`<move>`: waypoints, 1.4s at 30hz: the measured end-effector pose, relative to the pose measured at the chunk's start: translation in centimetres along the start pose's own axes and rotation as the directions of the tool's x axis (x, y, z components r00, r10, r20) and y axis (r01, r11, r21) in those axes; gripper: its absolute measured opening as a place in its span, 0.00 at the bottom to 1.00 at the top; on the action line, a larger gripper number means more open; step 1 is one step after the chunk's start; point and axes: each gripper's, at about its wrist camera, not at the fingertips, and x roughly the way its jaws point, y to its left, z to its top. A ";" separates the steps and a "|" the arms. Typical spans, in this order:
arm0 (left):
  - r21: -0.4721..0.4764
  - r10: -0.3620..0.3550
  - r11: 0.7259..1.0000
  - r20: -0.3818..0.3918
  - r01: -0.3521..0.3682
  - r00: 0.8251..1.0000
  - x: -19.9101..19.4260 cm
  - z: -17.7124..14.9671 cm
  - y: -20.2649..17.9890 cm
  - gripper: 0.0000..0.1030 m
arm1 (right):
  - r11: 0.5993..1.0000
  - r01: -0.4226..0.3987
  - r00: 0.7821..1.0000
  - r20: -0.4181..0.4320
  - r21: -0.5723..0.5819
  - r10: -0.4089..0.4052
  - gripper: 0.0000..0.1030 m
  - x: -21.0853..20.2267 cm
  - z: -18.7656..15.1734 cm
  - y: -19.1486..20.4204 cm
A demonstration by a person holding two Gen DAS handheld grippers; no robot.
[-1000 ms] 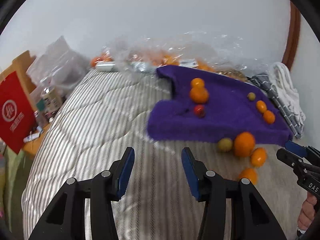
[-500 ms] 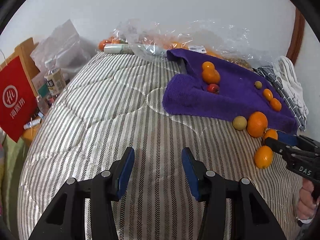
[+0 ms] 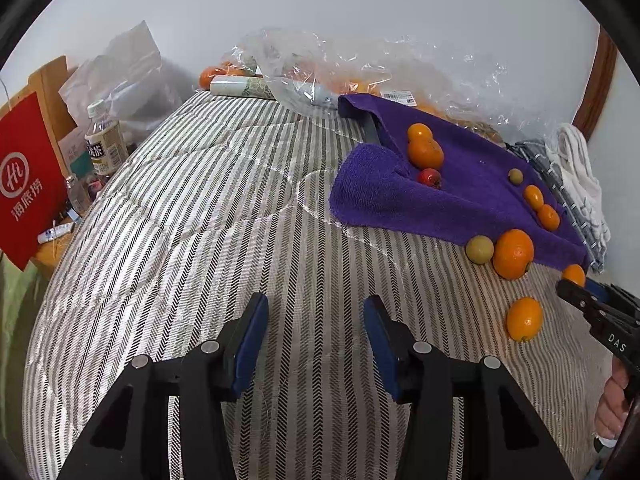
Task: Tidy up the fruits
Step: 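Grasp an orange beside the towel with the right gripper, then grasp an orange beside the towel with the left gripper while the right gripper holds its orange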
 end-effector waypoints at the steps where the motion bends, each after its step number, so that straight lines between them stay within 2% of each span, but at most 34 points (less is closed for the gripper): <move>1: -0.006 -0.007 1.000 0.001 0.007 1.000 0.0 0.0 0.1 0.46 | 1.000 0.012 1.000 0.000 0.006 -0.012 0.35 -0.3 -0.2 -0.6; 15: -0.012 -0.016 1.000 0.001 0.016 1.000 -0.1 0.1 0.1 0.47 | 0.987 0.114 0.993 0.031 0.116 -0.118 0.35 -3.4 -3.0 -5.0; 17: -0.008 -0.011 1.000 0.000 0.011 1.000 -0.1 0.1 0.0 0.47 | 0.984 0.106 0.992 0.048 0.142 -0.114 0.35 -3.9 -3.2 -5.4; 20: 0.003 0.004 1.000 -0.001 -0.004 1.000 -0.1 0.1 -0.2 0.47 | 0.983 0.090 0.993 0.065 0.157 -0.101 0.36 -4.5 -3.4 -5.7; 25: 0.045 0.059 0.997 -0.007 -0.058 0.998 0.0 0.0 -1.1 0.47 | 0.980 0.112 0.988 0.086 0.164 -0.127 0.35 -5.3 -3.4 -6.0; 28: 0.032 0.017 0.999 -0.005 -0.016 1.000 -0.4 -0.2 -1.4 0.47 | 0.979 0.068 0.993 0.082 0.190 -0.085 0.36 -5.6 -3.6 -6.7; 31: 0.024 -0.028 0.999 -0.009 0.028 1.000 -0.8 -0.1 -2.3 0.47 | 0.978 0.058 0.994 0.082 0.202 -0.076 0.36 -5.8 -3.8 -7.3; 37: 0.142 -0.105 0.984 -0.011 0.105 0.994 -2.3 0.2 -6.9 0.48 | 0.978 0.074 0.993 0.072 0.194 -0.090 0.36 -5.9 -4.1 -7.6; 42: 0.205 -0.129 0.969 -0.051 0.137 0.990 -2.0 -0.1 -9.9 0.50 | 0.977 0.095 0.992 0.069 0.190 -0.110 0.36 -6.1 -4.4 -7.8</move>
